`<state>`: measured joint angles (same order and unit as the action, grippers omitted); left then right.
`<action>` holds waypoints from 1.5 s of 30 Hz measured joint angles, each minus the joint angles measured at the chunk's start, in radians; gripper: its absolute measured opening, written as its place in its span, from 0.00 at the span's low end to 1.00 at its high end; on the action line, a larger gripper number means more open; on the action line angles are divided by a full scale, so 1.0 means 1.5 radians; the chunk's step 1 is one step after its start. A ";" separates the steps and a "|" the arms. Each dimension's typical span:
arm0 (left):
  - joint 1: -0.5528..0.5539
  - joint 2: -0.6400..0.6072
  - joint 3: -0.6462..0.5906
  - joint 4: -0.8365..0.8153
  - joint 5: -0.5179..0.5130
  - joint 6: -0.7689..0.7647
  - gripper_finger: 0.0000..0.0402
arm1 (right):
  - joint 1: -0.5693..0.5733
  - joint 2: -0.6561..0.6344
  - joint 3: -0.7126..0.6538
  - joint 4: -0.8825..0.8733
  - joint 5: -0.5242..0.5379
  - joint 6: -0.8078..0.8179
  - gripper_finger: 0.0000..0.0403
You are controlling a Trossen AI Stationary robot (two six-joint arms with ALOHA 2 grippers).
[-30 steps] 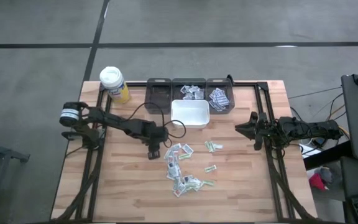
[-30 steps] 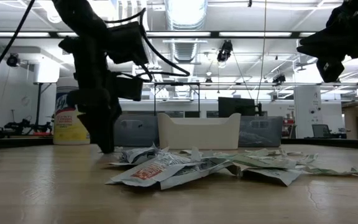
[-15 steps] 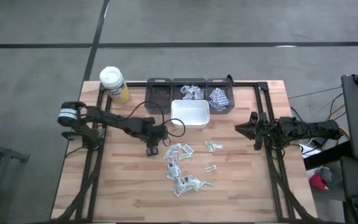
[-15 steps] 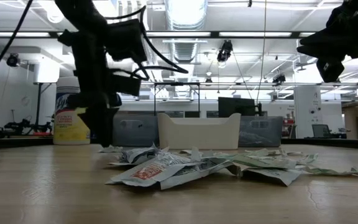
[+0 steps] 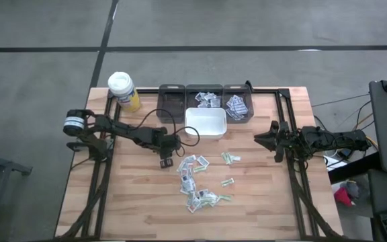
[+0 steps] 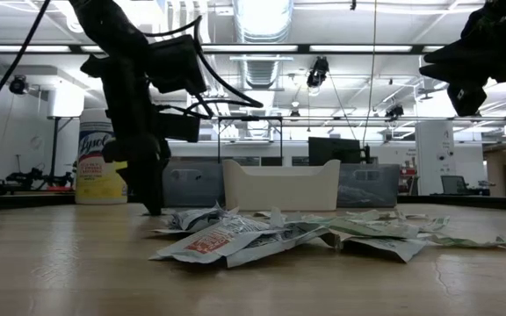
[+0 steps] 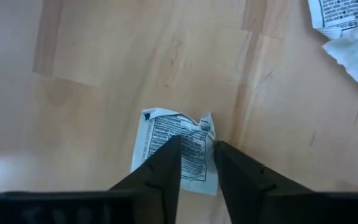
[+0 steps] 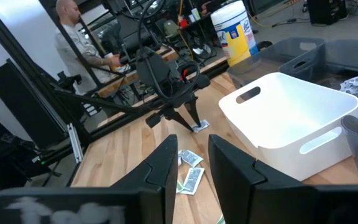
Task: Pick & Place First Aid Supplies
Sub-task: Put the alcohol pad into the middle black bin
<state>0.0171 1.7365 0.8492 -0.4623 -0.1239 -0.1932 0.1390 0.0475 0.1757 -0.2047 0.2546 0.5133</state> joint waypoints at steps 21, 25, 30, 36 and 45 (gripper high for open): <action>0.054 -0.217 0.013 0.024 0.421 0.094 0.00 | 0.000 0.000 0.000 0.000 0.000 0.000 0.16; 0.093 -0.282 0.007 0.160 0.504 0.054 0.00 | 0.000 0.000 0.000 0.000 0.000 0.000 0.16; 0.116 -0.317 0.007 0.388 0.501 0.004 0.00 | 0.000 0.000 0.000 0.000 0.000 0.000 0.16; 0.120 -0.316 0.007 0.517 0.233 0.006 0.00 | 0.000 0.000 0.000 0.000 0.000 0.000 0.16; 0.119 -0.266 0.103 0.377 -0.043 0.190 0.00 | 0.000 0.000 0.000 0.000 0.000 0.000 0.16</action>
<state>0.1955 1.3373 1.0041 0.1033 -0.1879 0.0926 0.1390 0.0482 0.1757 -0.2050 0.2539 0.5132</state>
